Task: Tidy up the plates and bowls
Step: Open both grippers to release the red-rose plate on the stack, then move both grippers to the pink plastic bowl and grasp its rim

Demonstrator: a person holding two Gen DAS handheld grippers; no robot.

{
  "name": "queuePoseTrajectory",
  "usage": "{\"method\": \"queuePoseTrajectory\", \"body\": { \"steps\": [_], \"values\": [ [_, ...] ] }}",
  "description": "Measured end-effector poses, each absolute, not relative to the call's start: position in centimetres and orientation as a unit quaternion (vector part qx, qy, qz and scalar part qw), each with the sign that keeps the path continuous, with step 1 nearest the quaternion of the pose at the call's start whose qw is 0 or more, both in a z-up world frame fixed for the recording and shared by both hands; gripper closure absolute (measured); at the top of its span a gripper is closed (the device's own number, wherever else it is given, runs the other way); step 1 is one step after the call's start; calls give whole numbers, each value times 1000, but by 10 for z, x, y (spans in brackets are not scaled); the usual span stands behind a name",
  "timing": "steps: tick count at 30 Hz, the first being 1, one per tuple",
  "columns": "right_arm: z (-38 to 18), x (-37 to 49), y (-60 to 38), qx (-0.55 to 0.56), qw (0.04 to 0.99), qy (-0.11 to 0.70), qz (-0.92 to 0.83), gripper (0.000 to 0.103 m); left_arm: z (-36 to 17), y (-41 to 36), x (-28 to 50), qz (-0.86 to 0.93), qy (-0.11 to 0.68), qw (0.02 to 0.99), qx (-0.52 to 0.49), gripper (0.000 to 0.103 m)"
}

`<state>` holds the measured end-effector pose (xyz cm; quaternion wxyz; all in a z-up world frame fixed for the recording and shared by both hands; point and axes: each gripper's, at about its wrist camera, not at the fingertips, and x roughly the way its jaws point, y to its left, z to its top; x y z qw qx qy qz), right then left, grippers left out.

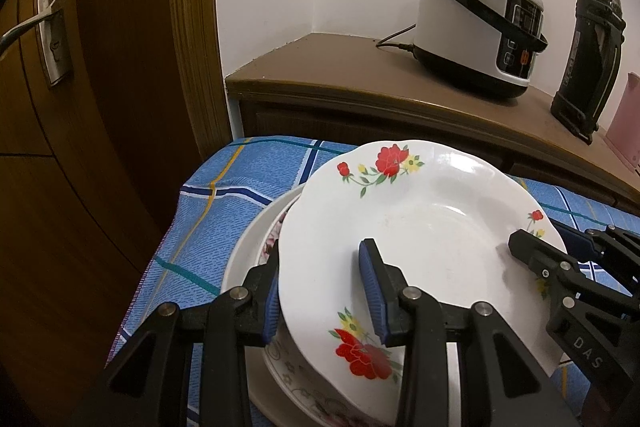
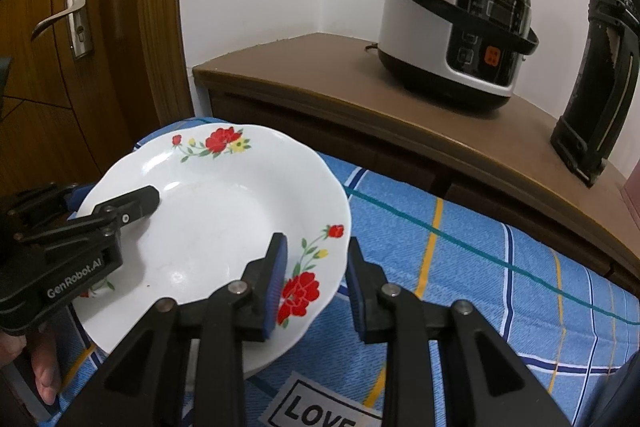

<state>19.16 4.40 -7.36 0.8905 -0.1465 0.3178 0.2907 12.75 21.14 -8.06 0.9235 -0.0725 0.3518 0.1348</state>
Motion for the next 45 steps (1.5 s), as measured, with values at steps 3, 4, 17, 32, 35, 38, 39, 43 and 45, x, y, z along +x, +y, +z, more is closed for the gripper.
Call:
{"method": "queuePoseTrajectory", "body": {
  "steps": [3, 4, 17, 32, 35, 38, 39, 43, 45],
  "values": [
    [-73, 192, 45, -147, 890, 319, 291, 74, -81, 211, 127, 135, 352, 923, -72, 64],
    [-74, 192, 45, -148, 890, 320, 291, 74, -81, 211, 127, 135, 352, 923, -71, 64],
    [-74, 193, 47, -147, 889, 319, 292, 73, -80, 211, 127, 135, 351, 924, -71, 64],
    [-81, 193, 49, -151, 888, 313, 302, 64, -59, 195, 107, 163, 273, 948, -14, 28],
    [-78, 191, 45, -146, 895, 302, 294, 61, -53, 187, 102, 161, 249, 955, 8, 27],
    [-70, 187, 33, -130, 903, 299, 279, 61, -50, 187, 100, 155, 239, 959, 5, 27],
    [-67, 184, 28, -122, 906, 296, 275, 59, -49, 187, 100, 154, 237, 959, 2, 27],
    [-48, 159, 3, -109, 915, 277, 272, 55, -49, 192, 100, 157, 235, 959, -14, 27],
    [-36, 144, -9, -101, 918, 265, 277, 55, -50, 189, 99, 163, 234, 958, -10, 28]
  ]
}}
